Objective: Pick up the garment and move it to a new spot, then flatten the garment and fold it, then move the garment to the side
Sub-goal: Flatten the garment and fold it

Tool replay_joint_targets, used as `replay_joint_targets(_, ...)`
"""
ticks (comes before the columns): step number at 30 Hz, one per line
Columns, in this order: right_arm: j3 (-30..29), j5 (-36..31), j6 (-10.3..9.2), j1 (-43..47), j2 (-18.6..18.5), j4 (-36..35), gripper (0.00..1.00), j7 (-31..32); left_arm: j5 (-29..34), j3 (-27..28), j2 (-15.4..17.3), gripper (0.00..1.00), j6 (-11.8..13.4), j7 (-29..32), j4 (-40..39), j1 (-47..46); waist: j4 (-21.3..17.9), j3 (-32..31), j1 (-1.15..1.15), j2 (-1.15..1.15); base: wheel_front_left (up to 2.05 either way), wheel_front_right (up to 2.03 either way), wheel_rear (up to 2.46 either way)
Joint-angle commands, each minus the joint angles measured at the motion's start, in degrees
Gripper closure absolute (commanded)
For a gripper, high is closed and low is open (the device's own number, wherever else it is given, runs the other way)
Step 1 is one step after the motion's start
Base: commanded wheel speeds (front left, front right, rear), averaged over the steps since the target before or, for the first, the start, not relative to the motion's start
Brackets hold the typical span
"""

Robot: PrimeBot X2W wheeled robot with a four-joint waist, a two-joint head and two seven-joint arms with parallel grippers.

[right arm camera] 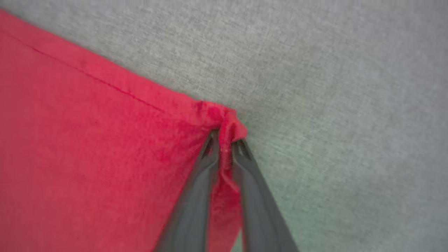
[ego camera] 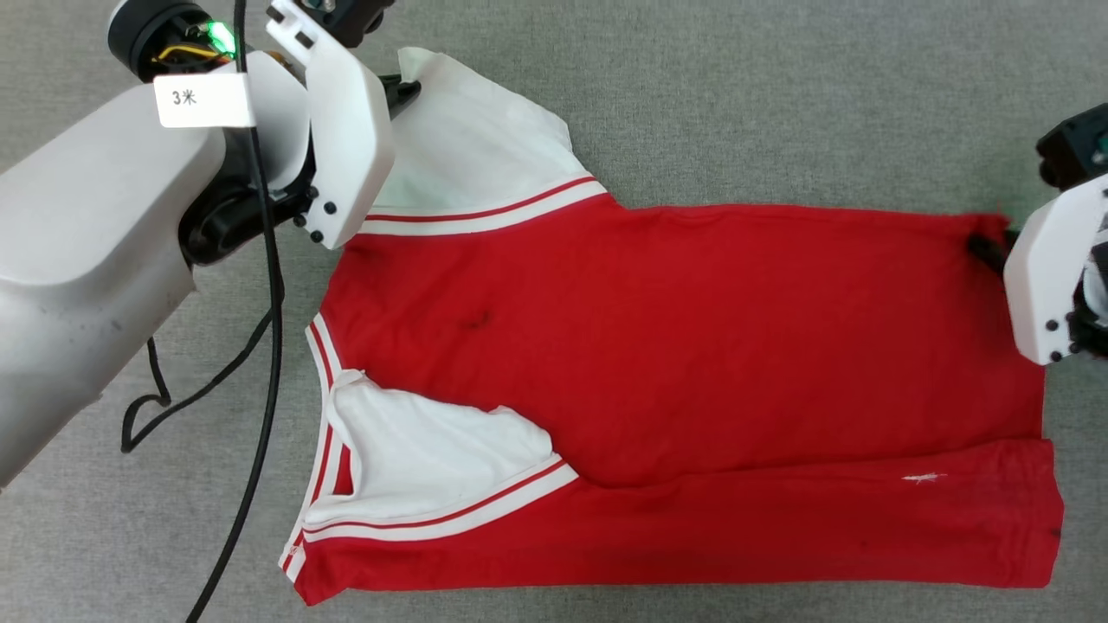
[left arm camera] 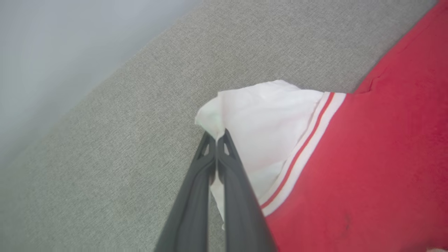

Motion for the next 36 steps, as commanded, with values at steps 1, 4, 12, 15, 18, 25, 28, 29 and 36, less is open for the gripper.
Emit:
replay_joint_targets(1,1.28,0.42,-0.05,1.05,0.95,1.87,1.0,-1.13,-0.47,-0.14,0.52,1.0,-0.03,-0.65,0.23,0.97,-0.16,-1.14,0.01,0.0,0.0,0.0,0.0)
replay_joint_targets(4,1.05,1.06,-0.06,0.77,0.52,2.28,1.0,-5.34,-1.44,-0.11,0.8,1.0,-0.03,-2.2,0.54,2.32,-0.24,-3.48,0.01,0.0,0.0,0.0,0.0)
replay_joint_targets(12,0.51,3.23,-0.06,4.85,-0.49,1.02,1.0,-13.42,-3.72,-0.37,2.63,1.0,-0.03,-5.08,-0.53,7.3,-0.3,-9.9,0.01,0.0,0.0,0.0,0.0)
replay_joint_targets(15,-0.83,4.36,-0.06,10.1,-1.27,-1.85,1.0,-16.82,-4.0,-0.98,4.84,1.0,1.09,-6.64,-3.36,11.97,-0.22,-14.29,0.01,0.0,0.0,0.0,0.0)
replay_joint_targets(18,-2.33,4.9,-0.06,15.02,-1.58,-4.43,1.0,-17.93,-4.47,-1.43,7.28,1.0,3.08,-8.03,-7.17,16.55,-0.3,-17.25,0.01,0.0,0.0,0.0,0.0)
replay_joint_targets(25,-5.48,5.17,-0.06,22.98,-1.86,-8.53,1.0,-18.31,-5.88,-1.95,11.57,1.0,7.15,-10.35,-13.56,24.93,-0.35,-20.21,0.01,0.0,0.0,0.0,0.0)
replay_joint_targets(28,-7.23,5.31,-0.06,27.31,-1.78,-10.57,1.0,-17.97,-6.55,-2.35,13.41,1.0,9.31,-11.39,-16.52,29.35,-0.22,-21.12,0.01,0.0,0.0,0.0,0.0)
replay_joint_targets(29,-7.83,5.35,-0.06,28.57,-1.62,-11.23,1.0,-17.84,-6.67,-2.46,14.03,1.0,10.02,-11.61,-17.47,30.63,-0.17,-21.32,0.01,0.0,0.0,0.0,0.0)
replay_joint_targets(36,-11.4,5.12,-0.06,37.01,-0.22,-15.16,1.0,-16.02,-8.92,-2.89,15.63,1.0,13.57,-14.38,-21.34,38.72,0.39,-21.79,0.01,0.0,0.0,0.0,0.0)
